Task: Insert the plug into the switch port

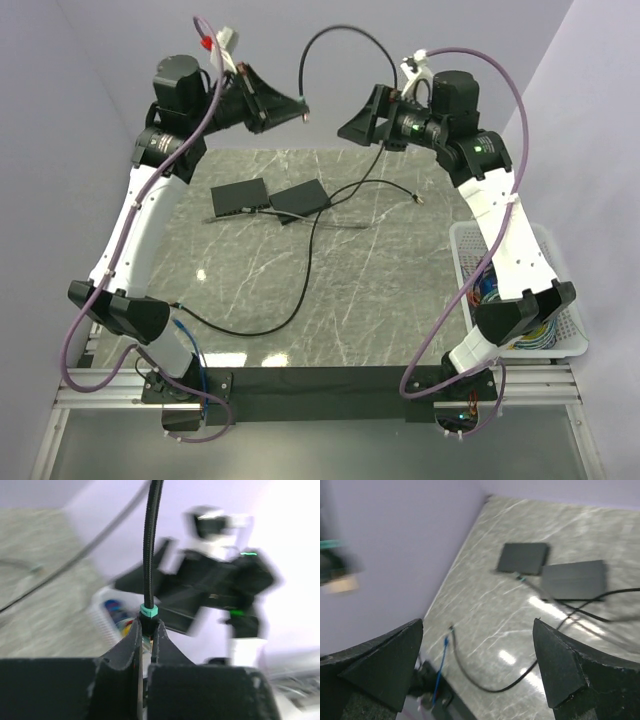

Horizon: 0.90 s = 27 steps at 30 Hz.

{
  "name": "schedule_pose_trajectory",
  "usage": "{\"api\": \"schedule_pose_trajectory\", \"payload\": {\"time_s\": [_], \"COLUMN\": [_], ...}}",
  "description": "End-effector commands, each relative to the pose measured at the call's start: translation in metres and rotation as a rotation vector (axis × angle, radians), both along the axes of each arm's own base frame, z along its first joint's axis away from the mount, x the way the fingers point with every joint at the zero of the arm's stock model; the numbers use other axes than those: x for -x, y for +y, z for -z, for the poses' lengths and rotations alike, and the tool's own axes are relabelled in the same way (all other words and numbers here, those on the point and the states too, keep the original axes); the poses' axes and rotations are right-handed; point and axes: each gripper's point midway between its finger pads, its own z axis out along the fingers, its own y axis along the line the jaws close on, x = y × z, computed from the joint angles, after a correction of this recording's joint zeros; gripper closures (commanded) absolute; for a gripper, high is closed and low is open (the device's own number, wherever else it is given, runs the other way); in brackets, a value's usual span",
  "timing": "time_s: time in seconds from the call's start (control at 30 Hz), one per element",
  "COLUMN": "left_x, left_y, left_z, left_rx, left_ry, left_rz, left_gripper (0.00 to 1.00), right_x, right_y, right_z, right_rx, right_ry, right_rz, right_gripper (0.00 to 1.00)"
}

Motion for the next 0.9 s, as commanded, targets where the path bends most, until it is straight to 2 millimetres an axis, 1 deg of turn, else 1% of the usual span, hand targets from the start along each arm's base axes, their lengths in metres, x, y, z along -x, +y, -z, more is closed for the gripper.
{"api": "schedule_pose_trajectory", "payload": {"time_s": [0.0,0.03,0.07,0.1,0.13,0.2,0.23,0.27,0.3,0.33,0.37,0.4,0.43,0.47,0.5,0.53,0.57,0.6,0.63,0.67,0.7,0.73,0.77,0.8,0.83,0.87], "left_x": [0.081,0.095,0.108,0.119,0.131,0.149,0.155,0.165,0.171,0.175,0.176,0.181,0.18,0.174,0.175,0.172,0.159,0.152,0.131,0.118,0.112,0.093,0.084,0.073,0.059,0.049], "left_y": [0.002,0.004,0.005,0.007,0.01,0.012,0.014,0.016,0.018,0.019,0.019,0.02,0.02,0.019,0.02,0.021,0.019,0.023,0.021,0.024,0.025,0.024,0.023,0.023,0.02,0.02], "left_z": [-0.109,-0.125,-0.131,-0.137,-0.148,-0.153,-0.154,-0.158,-0.158,-0.158,-0.155,-0.155,-0.152,-0.145,-0.143,-0.141,-0.127,-0.121,-0.103,-0.091,-0.081,-0.052,-0.036,-0.018,0.015,0.034], "left_rx": [0.233,0.263,0.271,0.293,0.306,0.313,0.316,0.325,0.318,0.315,0.312,0.304,0.297,0.283,0.279,0.283,0.279,0.274,0.276,0.271,0.272,0.27,0.267,0.264,0.256,0.252], "left_ry": [-0.278,-0.36,-0.379,-0.359,-0.41,-0.402,-0.405,-0.417,-0.419,-0.42,-0.417,-0.419,-0.412,-0.415,-0.403,-0.399,-0.359,-0.326,-0.255,-0.218,-0.186,-0.093,-0.037,0.02,0.124,0.191], "left_rz": [0.261,0.299,0.346,0.381,0.407,0.468,0.488,0.513,0.531,0.542,0.547,0.545,0.536,0.52,0.506,0.486,0.463,0.425,0.377,0.342,0.326,0.292,0.278,0.261,0.241,0.224], "left_gripper": [0.99,1.0,0.99,1.0,0.99,0.99,1.0,0.99,1.0,1.0,0.99,0.99,0.99,1.0,0.99,0.99,0.99,1.0,1.0,1.0,0.99,0.99,1.0,1.0,0.99,1.0], "right_x": [-0.016,-0.029,-0.035,-0.042,-0.05,-0.061,-0.064,-0.069,-0.075,-0.079,-0.081,-0.081,-0.08,-0.078,-0.072,-0.068,-0.063,-0.054,-0.05,-0.043,-0.035,-0.031,-0.03,-0.031,-0.036,-0.037], "right_y": [-0.047,-0.069,-0.082,-0.101,-0.123,-0.149,-0.159,-0.172,-0.177,-0.186,-0.191,-0.206,-0.217,-0.232,-0.251,-0.262,-0.285,-0.298,-0.309,-0.33,-0.337,-0.342,-0.342,-0.342,-0.327,-0.317], "right_z": [-0.009,-0.003,0.002,0.01,0.012,0.014,0.011,0.008,0.0,-0.005,-0.01,-0.018,-0.02,-0.02,-0.016,-0.012,-0.007,0.007,0.015,0.033,0.034,0.04,0.045,0.056,0.066,0.083], "right_rx": [0.021,0.055,0.07,0.099,0.12,0.139,0.146,0.154,0.147,0.145,0.148,0.169,0.184,0.189,0.216,0.223,0.221,0.249,0.258,0.288,0.293,0.307,0.319,0.329,0.337,0.352], "right_ry": [-0.026,-0.026,-0.011,0.008,0.011,0.018,0.014,0.007,0.0,-0.006,-0.012,-0.024,-0.021,-0.01,0.013,0.032,0.056,0.101,0.125,0.172,0.181,0.197,0.209,0.231,0.254,0.297], "right_rz": [0.246,0.38,0.454,0.55,0.678,0.797,0.85,0.917,0.946,0.983,1.009,1.081,1.13,1.189,1.26,1.29,1.352,1.389,1.418,1.464,1.481,1.476,1.455,1.415,1.301,1.234], "right_gripper": [0.03,0.03,0.02,0.01,0.0,0.0,0.0,0.0,0.0,0.0,0.0,0.0,0.0,0.0,0.0,0.0,0.0,0.0,0.0,0.0,0.0,0.0,0.0,0.0,0.0,0.0]}}
